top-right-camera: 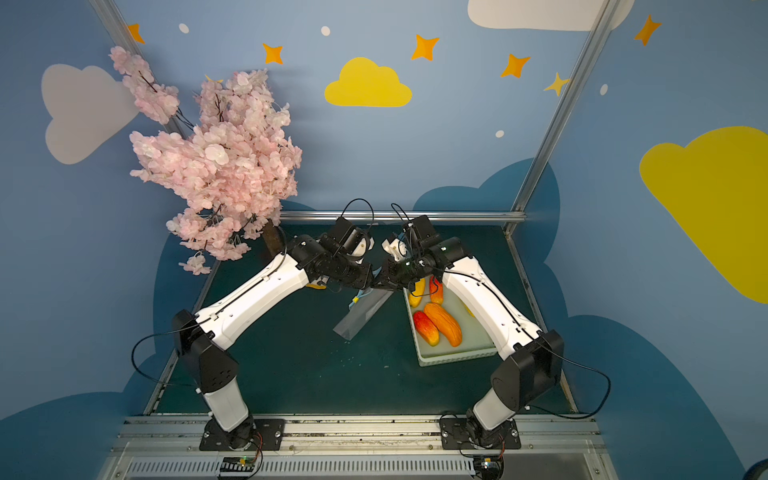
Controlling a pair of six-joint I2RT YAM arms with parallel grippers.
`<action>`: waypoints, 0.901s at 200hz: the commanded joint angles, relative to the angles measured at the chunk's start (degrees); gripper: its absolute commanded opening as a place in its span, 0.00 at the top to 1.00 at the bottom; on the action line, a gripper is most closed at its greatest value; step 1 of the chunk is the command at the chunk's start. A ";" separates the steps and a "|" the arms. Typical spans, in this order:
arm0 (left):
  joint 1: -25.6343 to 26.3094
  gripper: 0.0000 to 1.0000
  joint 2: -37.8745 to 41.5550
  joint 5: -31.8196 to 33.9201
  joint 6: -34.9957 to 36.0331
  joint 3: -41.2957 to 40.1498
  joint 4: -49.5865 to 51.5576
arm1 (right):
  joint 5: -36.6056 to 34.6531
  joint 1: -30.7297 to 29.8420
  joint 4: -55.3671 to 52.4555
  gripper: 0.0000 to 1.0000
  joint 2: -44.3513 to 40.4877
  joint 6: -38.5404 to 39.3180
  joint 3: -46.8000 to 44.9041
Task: Place the mango in a zip-top bag and seal the zipper
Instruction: Open the zipper of the food storage bag at the center of the board.
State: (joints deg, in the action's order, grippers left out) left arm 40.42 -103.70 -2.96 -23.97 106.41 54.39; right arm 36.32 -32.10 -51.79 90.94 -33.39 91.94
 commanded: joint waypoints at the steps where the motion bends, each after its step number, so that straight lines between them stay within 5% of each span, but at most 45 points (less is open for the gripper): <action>1: -1.20 0.97 -0.21 2.49 -0.62 2.28 0.91 | -0.67 -0.24 -2.63 1.00 -1.78 1.39 1.13; 49: -2.73 0.97 4.86 9.82 -7.59 -0.24 1.38 | -4.48 1.38 -3.45 1.00 -3.59 -1.38 -5.59; 113: -0.74 0.97 5.33 9.17 -12.68 -1.74 0.04 | -7.05 1.78 -0.25 1.00 -5.28 -4.63 -6.52; 150: 0.83 0.97 3.49 8.33 -12.17 -0.59 -0.60 | -13.44 1.04 -2.48 0.69 -1.91 -0.97 1.31; 180: 1.29 0.97 3.02 7.80 -12.24 -0.37 -1.04 | -16.16 0.61 -5.15 0.58 1.92 -0.06 7.25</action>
State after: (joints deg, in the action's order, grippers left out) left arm 41.43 -99.77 4.89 -35.92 104.47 53.89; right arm 24.25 -31.00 -53.84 90.19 -35.33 95.72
